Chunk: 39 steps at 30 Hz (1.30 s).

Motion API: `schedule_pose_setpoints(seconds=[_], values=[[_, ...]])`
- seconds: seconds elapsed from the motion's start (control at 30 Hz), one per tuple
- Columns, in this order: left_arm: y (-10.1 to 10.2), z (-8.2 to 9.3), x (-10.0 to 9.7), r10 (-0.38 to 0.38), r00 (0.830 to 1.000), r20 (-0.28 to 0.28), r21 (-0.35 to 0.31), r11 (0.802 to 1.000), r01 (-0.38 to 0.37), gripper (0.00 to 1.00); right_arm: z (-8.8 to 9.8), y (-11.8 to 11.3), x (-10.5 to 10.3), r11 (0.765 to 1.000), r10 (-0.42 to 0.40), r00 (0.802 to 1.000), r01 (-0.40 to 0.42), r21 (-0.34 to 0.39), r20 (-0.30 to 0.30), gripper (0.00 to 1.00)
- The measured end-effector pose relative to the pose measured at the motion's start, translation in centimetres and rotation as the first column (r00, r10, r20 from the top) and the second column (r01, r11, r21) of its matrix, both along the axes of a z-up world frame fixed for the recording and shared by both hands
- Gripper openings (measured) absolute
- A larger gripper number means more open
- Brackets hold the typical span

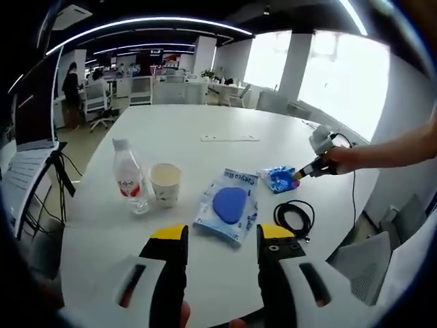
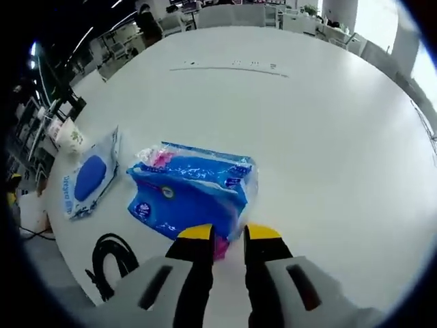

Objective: Arrange the tabletop items into an orderly group along one side of the table until the central work area is clear of visible clutter.

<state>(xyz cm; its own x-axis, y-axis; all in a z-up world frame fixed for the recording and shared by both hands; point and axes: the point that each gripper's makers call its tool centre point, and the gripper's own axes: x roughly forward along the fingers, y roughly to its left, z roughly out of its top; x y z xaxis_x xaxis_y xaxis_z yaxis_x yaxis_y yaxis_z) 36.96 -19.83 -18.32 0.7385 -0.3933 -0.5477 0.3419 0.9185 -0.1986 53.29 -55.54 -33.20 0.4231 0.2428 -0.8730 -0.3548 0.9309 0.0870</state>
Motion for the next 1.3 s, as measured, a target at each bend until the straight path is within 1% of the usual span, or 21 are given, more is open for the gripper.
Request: schedule_pose_setpoints(seconds=[0.07,0.13,0.23,0.3,0.37,0.4,0.5,0.67,0.87,0.93,1.03,1.13,1.2,1.23,1.3], values=[[-0.3,-0.1,-0.1,-0.004,1.0,-0.003,-0.009,1.0,0.004,0.39,0.3,0.1,-0.3,1.0,0.002,1.0,-0.002,-0.001,0.007,0.17],[-0.9,-0.4,-0.3,-0.017,1.0,-0.008,-0.013,1.0,0.017,0.39,1.0,0.6,-1.1,1.0,-0.005,1.0,0.005,0.012,0.024,0.19],[-1.4,-0.6,-0.5,-0.034,0.999,-0.012,-0.022,0.999,0.034,0.39,1.1,0.3,-1.3,1.0,-0.004,0.999,0.004,0.014,0.033,0.19],[-1.8,-0.6,-0.5,-0.045,0.999,-0.013,-0.026,0.999,0.045,0.39,2.1,1.1,-2.9,0.999,0.003,0.999,-0.004,0.035,0.033,0.2],[-1.9,-0.8,-0.4,-0.055,0.998,-0.016,-0.029,0.998,0.055,0.39,3.1,1.5,-4.2,0.999,-0.006,0.999,0.004,0.05,0.052,0.21],[-2.0,-0.8,-0.4,-0.056,0.998,-0.016,-0.029,0.998,0.056,0.39,3.2,1.6,-4.4,0.999,-0.006,0.999,0.004,0.051,0.053,0.2],[-1.9,-1.1,-0.2,-0.066,0.998,-0.018,-0.04,0.997,0.065,0.39,3.2,1.3,-5.4,0.999,-0.002,0.998,-0.001,0.053,0.056,0.21],[-1.4,-1.5,0.4,-0.082,0.996,-0.018,-0.038,0.996,0.081,0.39,2.9,1.3,-7.0,0.999,0.008,0.999,-0.011,0.05,0.054,0.21],[-0.8,-2.0,1.3,-0.095,0.995,-0.021,-0.049,0.994,0.094,0.39,2.7,1.2,-9.0,0.998,-0.021,0.998,0.017,0.06,0.052,0.2],[-1.0,-2.2,1.3,-0.103,0.994,-0.025,-0.058,0.993,0.102,0.39,2.5,1.4,-9.6,0.998,-0.03,0.998,0.027,0.064,0.049,0.2],[-1.3,-3.0,1.1,-0.122,0.992,-0.036,-0.066,0.991,0.119,0.39,2.3,1.9,-10.1,0.997,-0.039,0.998,0.036,0.066,0.045,0.2],[-1.6,-3.5,1.0,-0.125,0.991,-0.044,-0.079,0.99,0.121,0.39,2.6,2.4,-10.3,0.995,-0.061,0.996,0.057,0.077,0.057,0.2],[-1.8,-3.8,1.0,-0.138,0.989,-0.043,-0.062,0.989,0.135,0.39,2.8,2.7,-10.4,0.994,-0.072,0.995,0.067,0.083,0.063,0.2],[-2.0,-3.9,1.1,-0.146,0.988,-0.044,-0.064,0.988,0.143,0.39,3.0,2.9,-10.6,0.994,-0.073,0.995,0.068,0.085,0.065,0.2],[-2.5,-4.1,1.2,-0.162,0.986,-0.045,-0.083,0.984,0.158,0.39,3.3,3.3,-10.8,0.994,-0.078,0.994,0.071,0.087,0.076,0.2]])
